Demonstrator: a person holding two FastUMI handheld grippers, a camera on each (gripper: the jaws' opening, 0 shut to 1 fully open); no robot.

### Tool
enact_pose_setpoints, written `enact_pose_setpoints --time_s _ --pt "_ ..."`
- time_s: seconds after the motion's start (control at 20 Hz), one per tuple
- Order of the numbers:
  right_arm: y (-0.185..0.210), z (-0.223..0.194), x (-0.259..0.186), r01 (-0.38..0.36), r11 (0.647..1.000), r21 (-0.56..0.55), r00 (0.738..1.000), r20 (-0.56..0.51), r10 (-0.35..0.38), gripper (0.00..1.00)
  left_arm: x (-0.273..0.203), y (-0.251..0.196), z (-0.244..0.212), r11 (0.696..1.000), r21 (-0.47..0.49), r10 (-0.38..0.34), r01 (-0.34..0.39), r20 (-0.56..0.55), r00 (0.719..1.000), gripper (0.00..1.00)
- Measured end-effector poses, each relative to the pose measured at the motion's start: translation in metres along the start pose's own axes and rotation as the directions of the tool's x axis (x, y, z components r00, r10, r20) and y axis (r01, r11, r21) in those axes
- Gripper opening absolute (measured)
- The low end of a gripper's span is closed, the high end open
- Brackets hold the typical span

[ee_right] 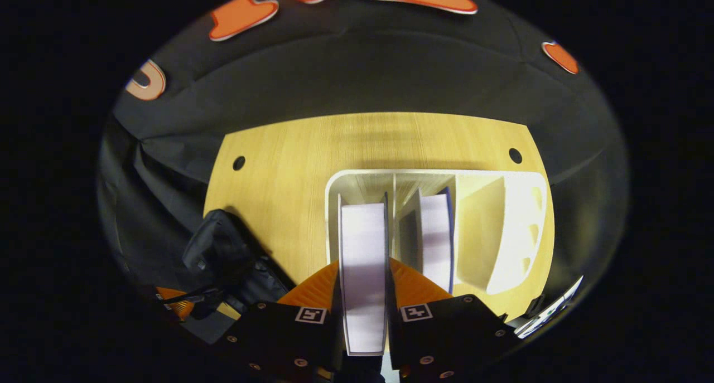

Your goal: Open the schoolbag, grab two books from the bookshelf and put them into the schoolbag.

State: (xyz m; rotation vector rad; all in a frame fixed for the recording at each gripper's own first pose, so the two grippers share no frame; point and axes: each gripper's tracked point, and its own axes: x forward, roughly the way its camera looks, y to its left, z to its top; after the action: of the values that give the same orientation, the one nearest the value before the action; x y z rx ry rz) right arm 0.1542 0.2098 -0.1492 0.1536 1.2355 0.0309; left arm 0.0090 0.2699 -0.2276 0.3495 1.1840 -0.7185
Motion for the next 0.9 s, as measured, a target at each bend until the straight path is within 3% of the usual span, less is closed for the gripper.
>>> enact_pose_setpoints --time_s 0.5,0.75,0.9 --pt "-0.007 -0.05 -0.117 -0.047 0.989 0.138 0.978 0.208 0.018 0.32 0.003 0.001 0.005 0.989 0.129 -0.072 0.067 0.04 0.997 0.05" --pt "0.025 -0.093 -0.137 -0.166 0.966 0.197 0.962 0.247 0.115 0.32 0.003 0.001 0.006 0.985 0.149 -0.095 0.086 0.054 0.994 0.05" --pt "0.049 -0.129 -0.126 -0.269 0.937 0.223 0.947 0.24 0.214 0.31 -0.001 -0.002 0.01 0.983 0.163 -0.103 0.09 0.075 0.992 0.05"
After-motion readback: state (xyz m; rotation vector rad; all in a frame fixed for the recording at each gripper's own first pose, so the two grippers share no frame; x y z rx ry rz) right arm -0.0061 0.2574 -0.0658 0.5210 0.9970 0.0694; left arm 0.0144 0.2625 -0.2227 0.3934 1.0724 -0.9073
